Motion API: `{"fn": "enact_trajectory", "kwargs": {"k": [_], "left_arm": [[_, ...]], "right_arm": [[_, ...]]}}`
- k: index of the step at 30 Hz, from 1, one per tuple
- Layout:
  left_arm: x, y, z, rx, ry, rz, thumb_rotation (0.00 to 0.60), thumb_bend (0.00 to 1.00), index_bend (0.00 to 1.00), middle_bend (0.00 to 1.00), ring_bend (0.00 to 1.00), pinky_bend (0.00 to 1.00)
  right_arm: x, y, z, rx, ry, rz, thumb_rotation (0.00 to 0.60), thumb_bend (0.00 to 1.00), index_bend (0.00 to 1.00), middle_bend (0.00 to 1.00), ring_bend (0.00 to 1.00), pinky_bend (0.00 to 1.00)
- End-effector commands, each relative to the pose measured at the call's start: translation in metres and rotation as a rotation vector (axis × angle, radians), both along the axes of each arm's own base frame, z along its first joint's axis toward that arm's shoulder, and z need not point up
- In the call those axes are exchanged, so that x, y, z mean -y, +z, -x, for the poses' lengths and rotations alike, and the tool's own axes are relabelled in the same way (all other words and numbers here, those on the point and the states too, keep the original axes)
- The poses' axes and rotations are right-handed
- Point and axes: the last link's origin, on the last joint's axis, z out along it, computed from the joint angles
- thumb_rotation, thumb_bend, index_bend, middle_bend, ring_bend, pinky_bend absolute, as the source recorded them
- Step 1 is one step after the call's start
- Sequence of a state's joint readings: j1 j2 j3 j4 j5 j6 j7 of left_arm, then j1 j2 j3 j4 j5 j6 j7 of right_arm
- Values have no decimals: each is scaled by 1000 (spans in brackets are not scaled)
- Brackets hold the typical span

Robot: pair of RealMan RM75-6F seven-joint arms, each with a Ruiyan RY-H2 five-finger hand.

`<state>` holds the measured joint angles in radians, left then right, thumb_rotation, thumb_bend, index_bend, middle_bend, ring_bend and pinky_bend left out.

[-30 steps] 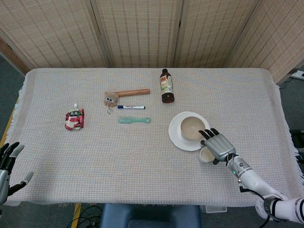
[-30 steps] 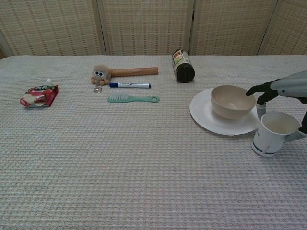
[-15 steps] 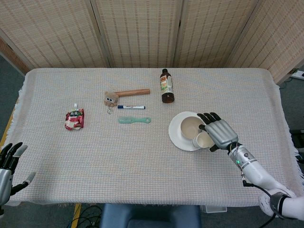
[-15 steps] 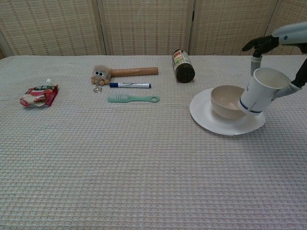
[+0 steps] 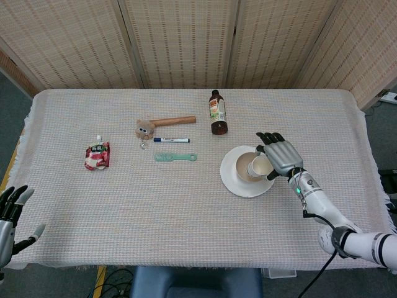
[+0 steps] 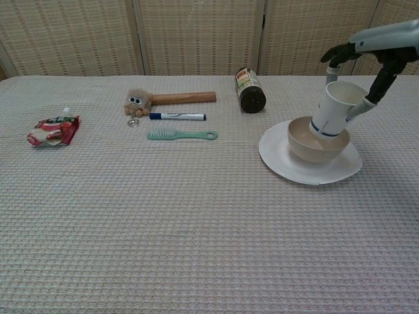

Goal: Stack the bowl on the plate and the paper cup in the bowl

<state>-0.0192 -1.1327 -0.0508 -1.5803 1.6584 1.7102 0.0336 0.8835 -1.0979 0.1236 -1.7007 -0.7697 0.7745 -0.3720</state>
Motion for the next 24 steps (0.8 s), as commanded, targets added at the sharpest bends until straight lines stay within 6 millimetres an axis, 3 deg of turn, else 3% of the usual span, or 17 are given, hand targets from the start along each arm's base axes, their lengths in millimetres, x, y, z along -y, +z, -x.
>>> {"fn": "enact_trajectory", "kwargs": {"k": [1,24], "left_arm": [[0,1,0,2,-1,-2,600,258,155,157,111,449],[0,3,2,5,5,-4,600,258,157,157,111,449]], "right_arm": [[8,-8,0,-9,-6,-6,600,196,418,18,0,0],[34,-42,9,-64,-68,-36,600,196,418,18,0,0]]}}
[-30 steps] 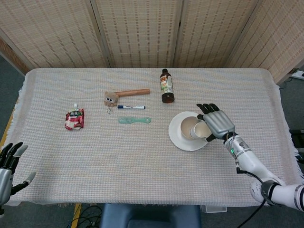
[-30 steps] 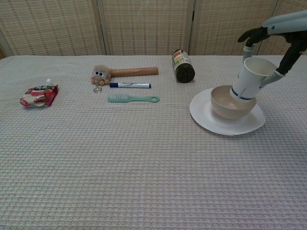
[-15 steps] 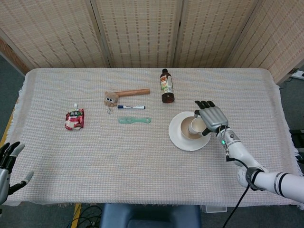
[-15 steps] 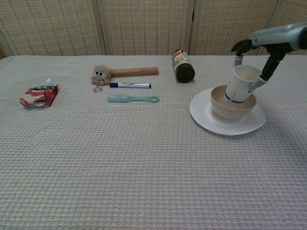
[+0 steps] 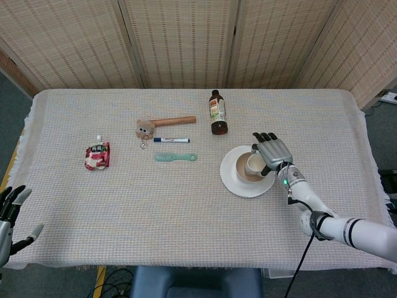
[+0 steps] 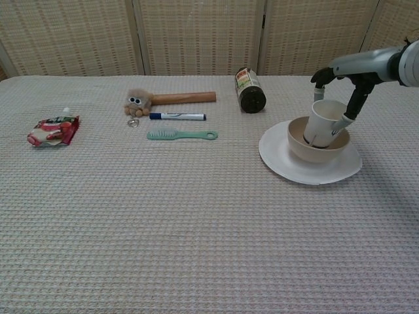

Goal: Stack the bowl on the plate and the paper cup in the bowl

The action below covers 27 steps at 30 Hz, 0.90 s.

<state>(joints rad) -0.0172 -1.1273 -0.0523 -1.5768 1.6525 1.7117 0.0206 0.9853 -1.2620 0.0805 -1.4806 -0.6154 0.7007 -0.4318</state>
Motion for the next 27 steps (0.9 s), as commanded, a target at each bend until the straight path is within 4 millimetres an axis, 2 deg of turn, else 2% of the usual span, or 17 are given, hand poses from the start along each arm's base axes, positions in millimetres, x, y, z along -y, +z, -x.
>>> {"fn": "enact_trajectory", "kwargs": {"k": [1,2,6,12,16,21,27], "left_arm": [[0,1,0,2,1,-2,600,257,157,157,111,449],[0,1,0,3,1,-4,600,258,158,157,111,449],[1,3,0,7,0,-11,600,258,158,157,111,449],[2,5,0,12,-2,-17,600,258,158,157,111,449],[2,5,1,12,-2,-17,600,258,158,157,111,449],[0,4,2,8,7,-15,600,257,158,157,111,449],[-2,0,1,-7,8,-10,600,258,158,157,111,449]], "right_arm": [[2,-5,0,-5,-7,-8,600,195,416,18,0,0],[3,-6,0,-4,-11,-10,600,192,399,16,0,0],[5,-10,0,2,-14,-11,600,176,211,0,0,0],[4,-11,-1,-4,-15,-28,600,150,43,0,0,0],[1,-5,-2,6,-29,-45,600,123,0,0,0,0],[-8,22,-7,18,-20,-30,600,116,0,0,0,0],[-38,79,-8,32,14,50,600,111,0,0,0,0]]}}
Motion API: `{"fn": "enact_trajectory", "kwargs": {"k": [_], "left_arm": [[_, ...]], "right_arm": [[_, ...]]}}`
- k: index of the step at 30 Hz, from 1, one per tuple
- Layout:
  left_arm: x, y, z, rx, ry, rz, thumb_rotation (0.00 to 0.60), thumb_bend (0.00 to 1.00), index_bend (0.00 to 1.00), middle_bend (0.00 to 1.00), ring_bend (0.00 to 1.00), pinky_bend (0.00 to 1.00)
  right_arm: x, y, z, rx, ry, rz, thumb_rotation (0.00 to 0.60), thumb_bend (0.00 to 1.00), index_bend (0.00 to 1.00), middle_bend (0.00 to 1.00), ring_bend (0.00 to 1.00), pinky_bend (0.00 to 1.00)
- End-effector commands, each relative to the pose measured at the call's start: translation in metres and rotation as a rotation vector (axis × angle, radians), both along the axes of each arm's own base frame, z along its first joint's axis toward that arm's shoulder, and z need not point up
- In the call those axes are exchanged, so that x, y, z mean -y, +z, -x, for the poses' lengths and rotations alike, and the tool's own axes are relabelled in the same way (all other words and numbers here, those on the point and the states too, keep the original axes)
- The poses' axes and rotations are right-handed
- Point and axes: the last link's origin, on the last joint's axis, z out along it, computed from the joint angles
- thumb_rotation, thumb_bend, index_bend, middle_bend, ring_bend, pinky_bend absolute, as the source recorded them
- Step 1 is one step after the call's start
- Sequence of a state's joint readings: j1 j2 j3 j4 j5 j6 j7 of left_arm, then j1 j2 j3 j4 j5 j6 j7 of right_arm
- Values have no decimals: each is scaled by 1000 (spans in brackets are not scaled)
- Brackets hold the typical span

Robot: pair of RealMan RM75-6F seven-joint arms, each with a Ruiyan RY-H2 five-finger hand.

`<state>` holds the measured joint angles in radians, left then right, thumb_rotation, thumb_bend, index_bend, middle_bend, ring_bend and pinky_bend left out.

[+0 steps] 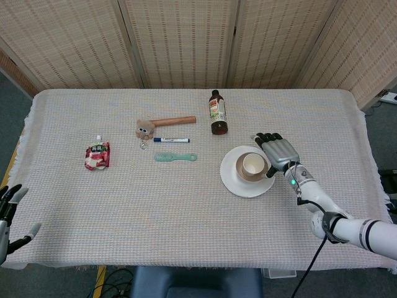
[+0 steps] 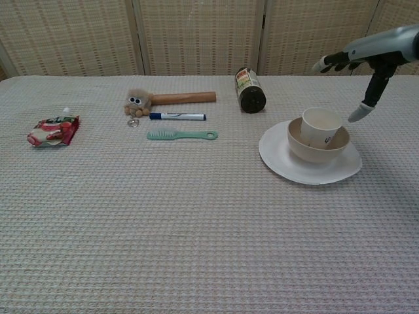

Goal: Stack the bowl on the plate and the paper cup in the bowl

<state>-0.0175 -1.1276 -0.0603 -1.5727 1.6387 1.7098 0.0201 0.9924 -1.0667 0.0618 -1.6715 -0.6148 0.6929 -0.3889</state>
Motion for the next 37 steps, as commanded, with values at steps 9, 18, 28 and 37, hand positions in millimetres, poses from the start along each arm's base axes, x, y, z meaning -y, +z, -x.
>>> {"fn": "enact_trajectory", "kwargs": {"k": [9,18,28,37], "left_arm": [[0,-11,-5,-40,-14,28,600,258,157,157,111,449],[-2,-19,-7,-66,-17,50,600,258,156,157,111,449],[-7,-25,-4,-81,-6,73,600,258,156,157,111,449],[-12,-27,-5,-73,-19,83,600,258,156,157,111,449]], "right_arm": [[-103,77,47,164,159,240,600,80,0,0,0,0],[-158,66,113,114,206,402,600,70,0,0,0,0],[-179,57,146,142,171,468,600,69,0,0,0,0],[-187,50,147,109,167,447,600,70,0,0,0,0]]}}
